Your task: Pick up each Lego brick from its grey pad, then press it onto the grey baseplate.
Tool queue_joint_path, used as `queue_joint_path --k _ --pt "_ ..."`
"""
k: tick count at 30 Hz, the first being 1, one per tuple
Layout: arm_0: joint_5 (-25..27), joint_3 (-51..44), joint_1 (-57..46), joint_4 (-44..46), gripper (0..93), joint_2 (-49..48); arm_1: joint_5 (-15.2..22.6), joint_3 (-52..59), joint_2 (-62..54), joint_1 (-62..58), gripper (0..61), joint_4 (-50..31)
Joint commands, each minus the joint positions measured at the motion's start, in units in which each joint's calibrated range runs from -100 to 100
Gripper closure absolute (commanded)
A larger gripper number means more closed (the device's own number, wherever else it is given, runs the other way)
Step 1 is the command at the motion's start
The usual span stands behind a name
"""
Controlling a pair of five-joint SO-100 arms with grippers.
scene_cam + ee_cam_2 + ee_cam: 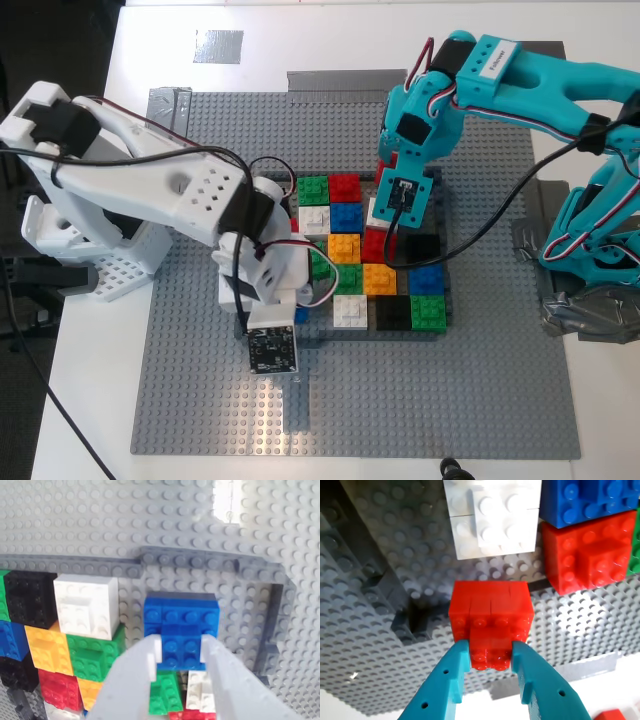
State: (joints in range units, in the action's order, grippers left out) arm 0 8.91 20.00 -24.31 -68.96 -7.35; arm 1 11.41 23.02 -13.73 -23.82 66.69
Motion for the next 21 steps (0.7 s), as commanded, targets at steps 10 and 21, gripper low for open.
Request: queue_joint_path --k 10,21 --pt "-0.19 -1.17 2.29 0.36 92.7 0.4 -1.28 -5.46 5.66 3.54 61.3 -7.95" --pt "-0.19 -0.99 2.43 0.36 92.7 0.4 -2.3 -3.47 5.92 6.3 61.3 -9.09"
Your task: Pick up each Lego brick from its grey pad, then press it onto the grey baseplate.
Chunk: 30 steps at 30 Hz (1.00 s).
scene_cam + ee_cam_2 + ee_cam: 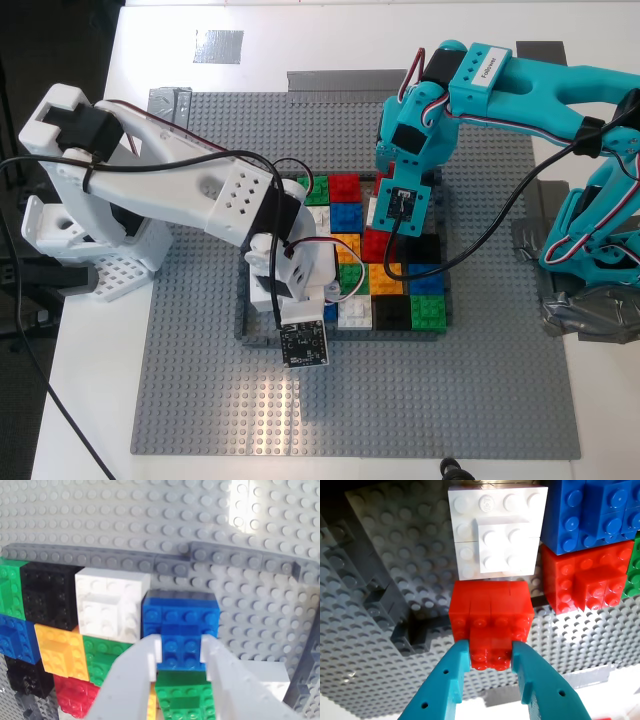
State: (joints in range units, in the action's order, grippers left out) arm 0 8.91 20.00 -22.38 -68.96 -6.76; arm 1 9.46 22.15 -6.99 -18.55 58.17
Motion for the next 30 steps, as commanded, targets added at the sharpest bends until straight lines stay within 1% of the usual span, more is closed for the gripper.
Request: queue_joint_path --k 1,12,16,22,30 --pt "-0.19 -0.9 0.8 0.36 92.7 -0.19 -0.44 -2.6 -0.9 1.32 61.3 -0.23" --pt "-0.24 -0.9 1.67 0.36 92.7 -0.28 -1.57 -3.14 -1.25 3.86 61.3 3.35" --pt "-1.17 -0.9 1.67 0.36 92.7 -0.19 -1.71 -3.14 -1.25 4.36 61.3 3.35" --pt "-1.12 -0.81 2.47 0.36 92.7 -0.19 -1.76 -3.05 -1.5 4.58 61.3 2.13" --pt "-1.12 -0.72 2.69 2.56 92.7 0.41 -1.32 -2.6 -1.5 4.58 61.2 1.56"
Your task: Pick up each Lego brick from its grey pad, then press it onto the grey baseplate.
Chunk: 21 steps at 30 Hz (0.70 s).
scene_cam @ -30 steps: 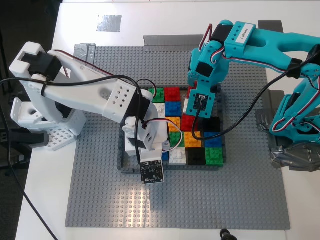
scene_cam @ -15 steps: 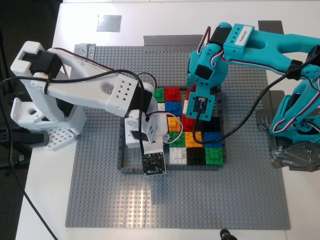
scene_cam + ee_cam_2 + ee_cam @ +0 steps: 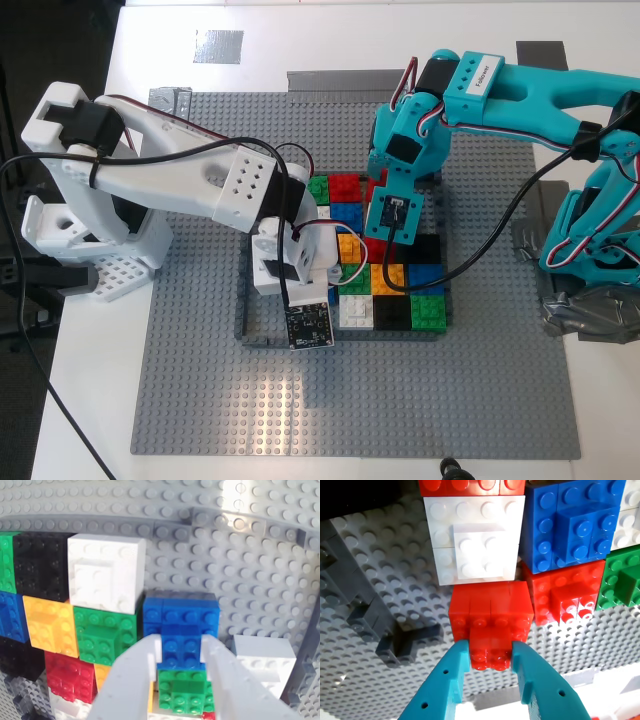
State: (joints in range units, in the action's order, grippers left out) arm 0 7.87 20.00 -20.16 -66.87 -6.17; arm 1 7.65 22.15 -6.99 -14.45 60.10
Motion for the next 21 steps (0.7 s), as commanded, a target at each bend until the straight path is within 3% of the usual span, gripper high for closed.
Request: queue_joint_path --k 1,15,19,21 --pt "-0.08 -0.72 0.47 0.47 92.7 -0.18 0.44 -2.51 -1.5 0.56 61.2 -0.37" --pt "-0.08 3.79 1.48 0.96 92.7 -0.61 -0.1 -2.42 -1.5 1.8 61.2 0.6" --pt "-0.08 4.06 1.19 3.57 92.7 -0.7 0.0 -2.15 -1.5 1.36 50.8 0.85" --pt "-0.08 4.06 1.34 3.89 92.7 -0.7 0.09 -2.06 -1.5 1.0 49.1 1.01"
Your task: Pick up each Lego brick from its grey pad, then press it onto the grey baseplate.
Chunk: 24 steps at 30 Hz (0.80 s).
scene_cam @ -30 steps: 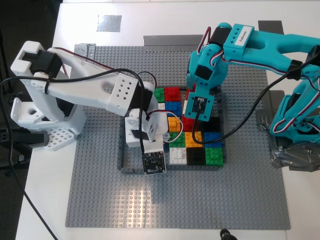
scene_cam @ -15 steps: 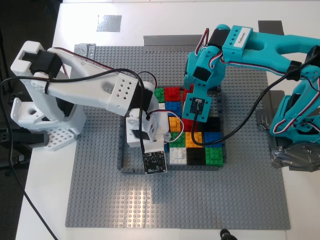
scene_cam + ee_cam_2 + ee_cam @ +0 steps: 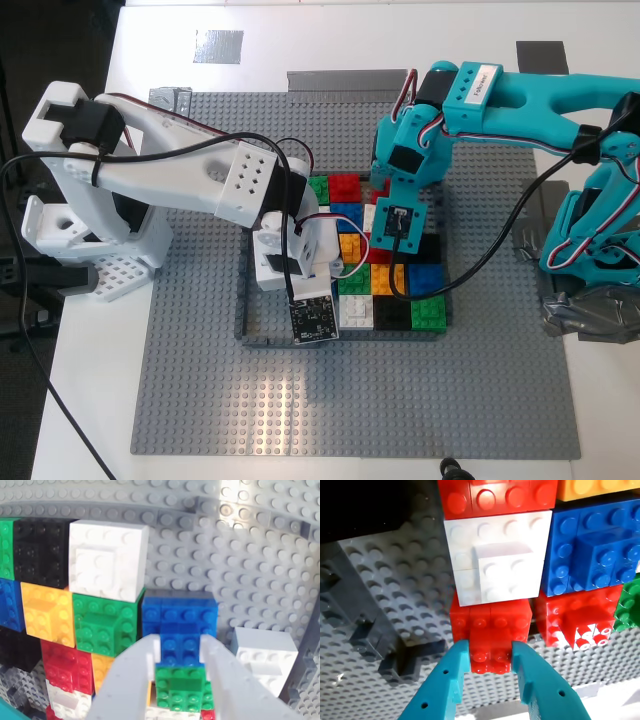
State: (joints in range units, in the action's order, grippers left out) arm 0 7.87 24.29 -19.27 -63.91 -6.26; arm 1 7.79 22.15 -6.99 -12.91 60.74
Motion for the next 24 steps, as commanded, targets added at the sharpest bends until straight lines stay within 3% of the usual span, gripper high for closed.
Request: queue_joint_path --k 1,11,16,20,24 --pt "-0.08 -0.23 0.52 0.94 92.7 -0.61 -0.05 -2.06 -1.5 -0.77 44.9 0.53" --pt "-0.08 -0.23 0.52 0.77 92.7 -0.7 -0.25 -5.67 -2.79 -1.13 44.6 3.46" --pt "-0.08 -0.23 0.38 0.28 92.7 -0.7 -1.47 -13.7 -2.79 -1.13 44.8 11.27" --pt "-0.08 -0.23 0.01 0.77 85.2 -0.7 -2.15 -22.46 -3.48 -0.98 45.3 17.78" --pt "-0.08 -0.5 0.01 0.85 85.1 -0.78 -2.25 -32.85 -3.22 -0.84 50.6 24.29"
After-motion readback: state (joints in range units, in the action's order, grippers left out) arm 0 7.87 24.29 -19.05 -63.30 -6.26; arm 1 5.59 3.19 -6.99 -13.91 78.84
